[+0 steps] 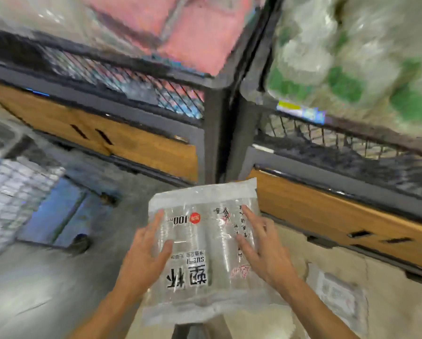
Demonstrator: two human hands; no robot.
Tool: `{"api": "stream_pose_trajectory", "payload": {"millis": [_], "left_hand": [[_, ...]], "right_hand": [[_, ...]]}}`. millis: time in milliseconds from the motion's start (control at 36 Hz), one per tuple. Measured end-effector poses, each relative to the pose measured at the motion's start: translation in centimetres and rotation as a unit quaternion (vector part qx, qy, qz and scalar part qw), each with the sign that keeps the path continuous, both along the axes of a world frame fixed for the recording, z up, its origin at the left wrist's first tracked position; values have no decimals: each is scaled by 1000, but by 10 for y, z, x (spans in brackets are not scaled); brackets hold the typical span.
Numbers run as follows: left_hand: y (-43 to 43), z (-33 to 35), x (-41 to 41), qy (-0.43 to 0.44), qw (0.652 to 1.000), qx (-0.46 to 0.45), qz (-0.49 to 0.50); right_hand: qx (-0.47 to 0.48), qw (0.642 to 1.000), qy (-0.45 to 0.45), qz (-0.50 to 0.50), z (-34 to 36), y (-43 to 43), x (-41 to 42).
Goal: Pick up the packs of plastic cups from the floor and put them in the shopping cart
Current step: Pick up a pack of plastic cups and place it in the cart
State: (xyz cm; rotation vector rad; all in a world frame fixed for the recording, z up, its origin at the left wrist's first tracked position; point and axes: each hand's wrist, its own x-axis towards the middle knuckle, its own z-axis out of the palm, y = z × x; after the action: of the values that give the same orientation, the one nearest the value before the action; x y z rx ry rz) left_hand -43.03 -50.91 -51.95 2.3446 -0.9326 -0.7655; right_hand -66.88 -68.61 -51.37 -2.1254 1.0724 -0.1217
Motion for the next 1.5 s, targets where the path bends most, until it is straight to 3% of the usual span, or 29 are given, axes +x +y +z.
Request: {"api": "stream_pose_trajectory", "payload": {"millis": [222, 333, 500, 722, 1111, 1500], "left_hand": [[66, 261, 119, -56, 996, -48, 47], [90, 327, 167, -100, 990, -46, 88], [129, 374, 231, -147, 969, -71, 185], [183, 382, 316, -148, 947, -75, 276], [238, 348, 471, -110, 892, -68, 433], [279, 243, 614, -3, 886, -85, 456]], "right_hand": [[-48, 990, -61, 115, 237, 22, 162], [-78, 978, -89, 172, 302, 26, 229], [-114, 951, -120, 262, 370, 34, 342], [-130, 906, -109, 388, 396, 67, 485], [-124, 855, -99, 493, 347, 121, 746], [-58, 879, -40, 472, 253, 170, 870]]}}
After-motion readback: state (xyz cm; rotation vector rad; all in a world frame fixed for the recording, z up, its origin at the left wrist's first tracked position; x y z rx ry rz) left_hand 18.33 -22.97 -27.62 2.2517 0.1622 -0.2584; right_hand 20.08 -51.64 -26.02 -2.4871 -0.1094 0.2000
